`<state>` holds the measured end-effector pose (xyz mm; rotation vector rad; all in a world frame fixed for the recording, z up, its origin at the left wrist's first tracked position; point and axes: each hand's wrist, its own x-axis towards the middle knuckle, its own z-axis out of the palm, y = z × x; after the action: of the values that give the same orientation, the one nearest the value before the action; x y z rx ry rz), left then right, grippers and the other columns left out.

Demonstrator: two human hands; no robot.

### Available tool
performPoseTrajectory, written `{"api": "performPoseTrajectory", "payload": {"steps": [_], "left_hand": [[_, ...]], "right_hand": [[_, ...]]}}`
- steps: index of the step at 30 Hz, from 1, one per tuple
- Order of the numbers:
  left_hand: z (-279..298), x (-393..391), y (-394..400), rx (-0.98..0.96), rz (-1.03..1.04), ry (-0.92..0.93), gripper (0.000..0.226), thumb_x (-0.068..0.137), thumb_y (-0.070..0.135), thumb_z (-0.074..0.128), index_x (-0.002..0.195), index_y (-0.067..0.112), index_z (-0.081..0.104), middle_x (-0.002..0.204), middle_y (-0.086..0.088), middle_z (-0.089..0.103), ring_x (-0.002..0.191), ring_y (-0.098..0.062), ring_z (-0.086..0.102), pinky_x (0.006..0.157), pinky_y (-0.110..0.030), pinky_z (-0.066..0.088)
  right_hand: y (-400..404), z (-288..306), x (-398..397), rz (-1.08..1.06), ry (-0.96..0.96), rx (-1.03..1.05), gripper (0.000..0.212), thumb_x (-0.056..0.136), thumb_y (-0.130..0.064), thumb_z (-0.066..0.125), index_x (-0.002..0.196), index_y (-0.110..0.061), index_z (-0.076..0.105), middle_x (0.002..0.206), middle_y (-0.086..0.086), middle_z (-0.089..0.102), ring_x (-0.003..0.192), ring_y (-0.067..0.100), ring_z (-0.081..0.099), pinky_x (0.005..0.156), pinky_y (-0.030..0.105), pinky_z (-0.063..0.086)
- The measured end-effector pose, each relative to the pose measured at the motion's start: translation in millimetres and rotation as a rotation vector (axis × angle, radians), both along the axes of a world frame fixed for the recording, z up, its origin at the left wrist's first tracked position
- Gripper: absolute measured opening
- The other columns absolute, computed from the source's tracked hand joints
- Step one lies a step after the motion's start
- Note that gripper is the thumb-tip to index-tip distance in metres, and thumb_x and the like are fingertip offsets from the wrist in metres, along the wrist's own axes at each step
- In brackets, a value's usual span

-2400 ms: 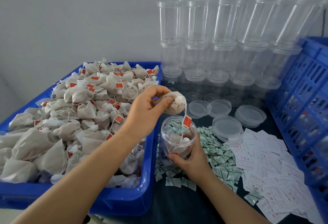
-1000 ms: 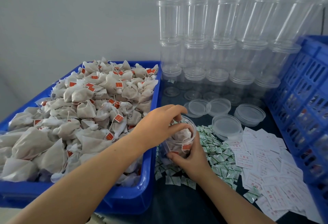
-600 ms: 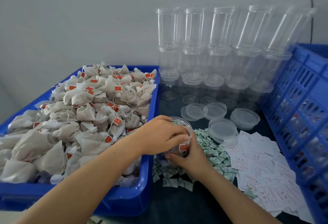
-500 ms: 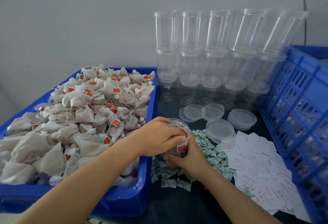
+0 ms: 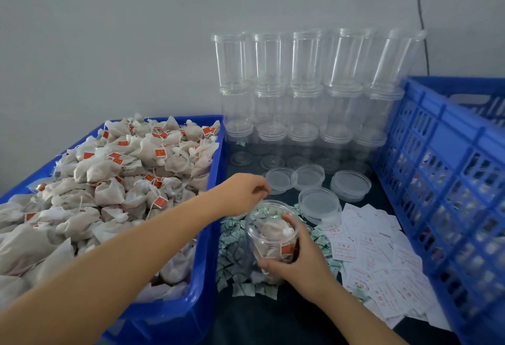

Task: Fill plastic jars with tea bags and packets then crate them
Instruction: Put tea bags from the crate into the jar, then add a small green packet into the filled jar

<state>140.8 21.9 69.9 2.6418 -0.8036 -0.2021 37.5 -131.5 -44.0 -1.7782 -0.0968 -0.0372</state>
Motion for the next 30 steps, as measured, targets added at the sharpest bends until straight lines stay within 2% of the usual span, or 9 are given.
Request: {"api": "performPoseTrajectory", "payload": {"steps": [4, 7, 9, 11, 15, 18, 21, 24, 30], "left_hand": [[-12, 20, -26, 0.157, -0.111, 0.125, 0.021, 0.091, 0.024, 0.060, 0.111, 0.017, 0.064, 0.110, 0.002, 0.065, 0.093, -0.013, 0.058, 0.080, -0.025, 0.045], [-33, 21, -42, 0.441, -0.277, 0.066, 0.019, 0.092, 0.022, 0.056, 0.107, 0.012, 0.062, 0.106, -0.004, 0.066, 0.093, -0.022, 0.060, 0.077, -0.033, 0.048], [-47, 21, -48, 0.528, -0.323, 0.014, 0.019, 0.094, 0.020, 0.051, 0.106, 0.010, 0.061, 0.105, -0.009, 0.065, 0.095, -0.027, 0.060, 0.073, -0.031, 0.043], [-53, 21, -49, 0.521, -0.317, -0.027, 0.019, 0.095, 0.020, 0.048, 0.106, 0.009, 0.060, 0.106, -0.012, 0.063, 0.093, -0.027, 0.058, 0.071, -0.029, 0.039], [-54, 21, -50, 0.498, -0.295, -0.057, 0.015, 0.093, 0.017, 0.047, 0.078, 0.018, 0.049, 0.096, -0.012, 0.065, 0.068, -0.018, 0.045, 0.062, -0.027, 0.035], [-54, 21, -54, 0.509, -0.242, -0.080, 0.018, 0.093, 0.017, 0.047, 0.077, 0.011, 0.052, 0.090, -0.012, 0.064, 0.069, -0.024, 0.051, 0.051, -0.026, 0.033], [-47, 23, -52, 0.423, -0.184, -0.090, 0.016, 0.091, 0.021, 0.052, 0.089, 0.009, 0.061, 0.087, -0.006, 0.063, 0.074, -0.021, 0.054, 0.059, -0.030, 0.042], [-36, 23, -45, 0.171, -0.072, -0.064, 0.016, 0.092, 0.026, 0.057, 0.096, 0.014, 0.066, 0.091, -0.001, 0.065, 0.081, -0.017, 0.059, 0.074, -0.033, 0.052], [7, 3, -33, -0.289, 0.009, 0.092, 0.005, 0.089, 0.021, 0.064, 0.084, 0.022, 0.064, 0.075, 0.009, 0.071, 0.073, -0.004, 0.067, 0.073, -0.024, 0.054]], "right_hand": [[-11, -4, -10, -0.048, -0.050, -0.005, 0.091, 0.043, -0.059, 0.091, 0.116, -0.074, 0.039, 0.121, -0.036, 0.058, 0.112, -0.012, 0.057, 0.085, 0.009, 0.048], [-20, -4, -17, -0.078, -0.074, 0.001, 0.090, 0.043, -0.056, 0.092, 0.113, -0.077, 0.040, 0.122, -0.038, 0.057, 0.113, -0.010, 0.058, 0.085, 0.011, 0.050], [-26, -4, -19, -0.097, -0.090, 0.014, 0.091, 0.042, -0.055, 0.094, 0.115, -0.075, 0.042, 0.123, -0.035, 0.058, 0.114, -0.008, 0.058, 0.085, 0.011, 0.050], [-30, -3, -21, -0.106, -0.096, 0.026, 0.092, 0.040, -0.061, 0.094, 0.117, -0.072, 0.044, 0.125, -0.032, 0.059, 0.116, -0.006, 0.058, 0.086, 0.010, 0.049], [-34, -1, -22, -0.099, -0.105, 0.020, 0.090, 0.043, -0.063, 0.093, 0.119, -0.069, 0.044, 0.126, -0.032, 0.059, 0.118, -0.005, 0.057, 0.089, 0.010, 0.048], [-34, -1, -22, -0.095, -0.105, 0.024, 0.090, 0.043, -0.064, 0.092, 0.118, -0.070, 0.043, 0.126, -0.033, 0.058, 0.119, -0.005, 0.057, 0.089, 0.013, 0.050], [-35, -1, -23, -0.090, -0.102, 0.014, 0.089, 0.042, -0.069, 0.090, 0.118, -0.071, 0.043, 0.127, -0.033, 0.057, 0.118, -0.006, 0.057, 0.089, 0.012, 0.050], [-35, -3, -23, -0.074, -0.094, 0.012, 0.093, 0.042, -0.069, 0.090, 0.121, -0.068, 0.042, 0.127, -0.032, 0.057, 0.119, -0.005, 0.057, 0.091, 0.013, 0.050], [-35, -9, -23, -0.053, -0.069, -0.012, 0.102, 0.044, -0.074, 0.086, 0.131, -0.064, 0.034, 0.128, -0.035, 0.054, 0.120, -0.007, 0.056, 0.094, 0.014, 0.049]]}}
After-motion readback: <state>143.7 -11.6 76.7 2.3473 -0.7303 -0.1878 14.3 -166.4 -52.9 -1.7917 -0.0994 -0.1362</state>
